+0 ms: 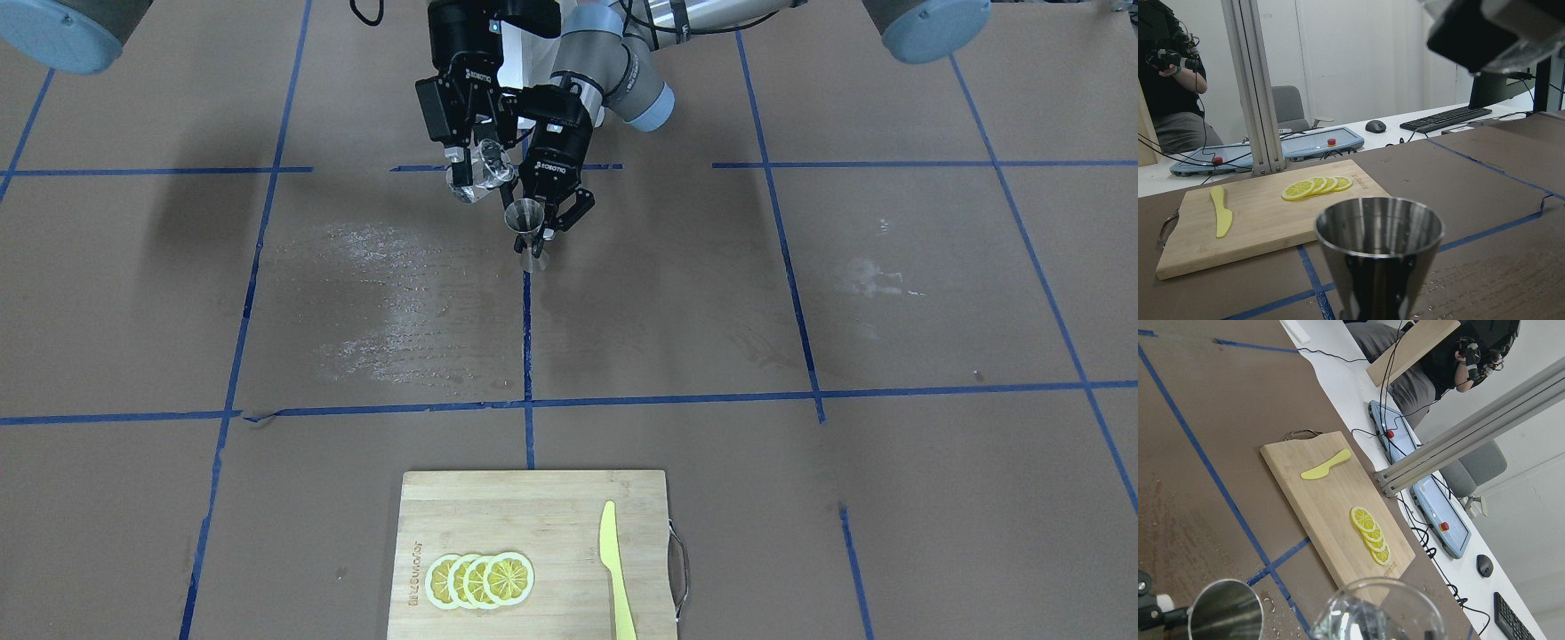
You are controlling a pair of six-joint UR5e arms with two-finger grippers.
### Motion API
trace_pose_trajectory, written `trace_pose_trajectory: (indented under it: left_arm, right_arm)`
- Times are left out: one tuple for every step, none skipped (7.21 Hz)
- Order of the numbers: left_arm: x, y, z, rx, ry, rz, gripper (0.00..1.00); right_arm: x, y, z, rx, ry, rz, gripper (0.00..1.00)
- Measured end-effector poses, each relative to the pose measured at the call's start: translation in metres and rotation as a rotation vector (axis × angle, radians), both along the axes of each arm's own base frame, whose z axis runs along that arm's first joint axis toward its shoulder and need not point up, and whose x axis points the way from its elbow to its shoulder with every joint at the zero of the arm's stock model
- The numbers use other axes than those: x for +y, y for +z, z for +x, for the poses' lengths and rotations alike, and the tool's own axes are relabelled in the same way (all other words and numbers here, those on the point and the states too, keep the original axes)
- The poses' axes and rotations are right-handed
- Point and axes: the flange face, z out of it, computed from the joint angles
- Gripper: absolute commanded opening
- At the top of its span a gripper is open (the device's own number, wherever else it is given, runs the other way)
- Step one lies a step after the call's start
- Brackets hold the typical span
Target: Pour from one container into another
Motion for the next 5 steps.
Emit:
trace_pose_trajectory:
  left_arm:
    - [0.0, 0.0, 0.0, 0.0, 0.0, 0.0, 0.0]
    - [0.0, -0.0003, -0.0002, 0.001, 0.0, 0.0, 0.0]
    - [0.0, -0.0008, -0.0003, 0.001, 0.0, 0.0, 0.0]
    - [0.0, -0.0014, -0.0005, 0.002, 0.0, 0.001, 0.0]
    - [0.0001, -0.0018, -0.0006, 0.003, 0.0, 0.001, 0.0]
  right_arm:
    - [-0.0004, -0.0022, -0.0002, 0.019, -0.002, 0.002, 0.04]
    - [-0.0015, -0.0029, 0.0001, 0.039, -0.006, 0.007, 0.04]
    - [-0.0028, -0.0031, 0.0008, 0.056, -0.009, 0.013, 0.04]
    - [-0.0045, -0.004, 0.0015, 0.076, -0.013, 0.02, 0.04]
    - [-0.0065, -0.0062, 0.0024, 0.101, -0.017, 0.026, 0.04]
